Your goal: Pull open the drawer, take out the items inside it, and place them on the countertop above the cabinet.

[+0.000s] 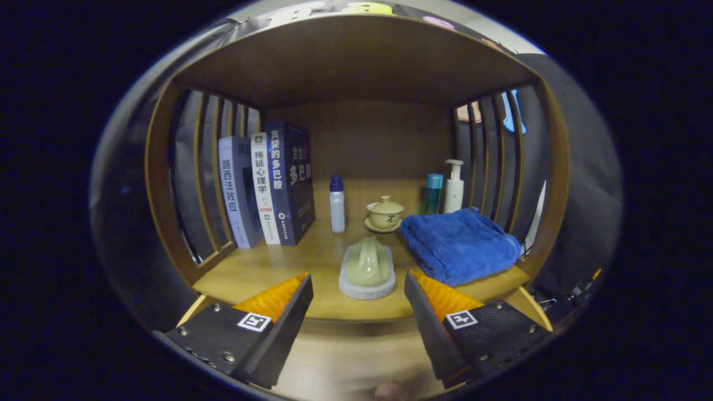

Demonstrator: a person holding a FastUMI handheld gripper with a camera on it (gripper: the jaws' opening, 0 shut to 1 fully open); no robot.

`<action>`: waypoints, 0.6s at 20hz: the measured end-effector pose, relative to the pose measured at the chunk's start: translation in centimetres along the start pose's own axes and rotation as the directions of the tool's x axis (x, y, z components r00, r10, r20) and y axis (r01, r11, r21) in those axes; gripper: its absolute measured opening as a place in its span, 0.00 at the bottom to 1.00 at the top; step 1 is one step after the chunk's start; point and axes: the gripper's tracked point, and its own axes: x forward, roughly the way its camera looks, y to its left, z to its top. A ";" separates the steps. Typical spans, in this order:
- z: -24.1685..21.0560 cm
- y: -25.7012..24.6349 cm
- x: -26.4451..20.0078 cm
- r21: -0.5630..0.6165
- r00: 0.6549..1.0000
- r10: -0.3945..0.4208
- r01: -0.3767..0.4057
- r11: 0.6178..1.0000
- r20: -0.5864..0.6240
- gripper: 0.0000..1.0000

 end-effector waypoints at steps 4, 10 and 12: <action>1.6 -1.4 -6.1 0.043 0.999 0.011 -0.013 0.999 0.036 0.98; 0.9 -2.9 -15.8 0.074 0.998 0.064 -0.066 0.995 0.021 0.99; -0.4 -3.1 -18.8 0.089 0.996 0.088 -0.089 0.992 0.016 0.99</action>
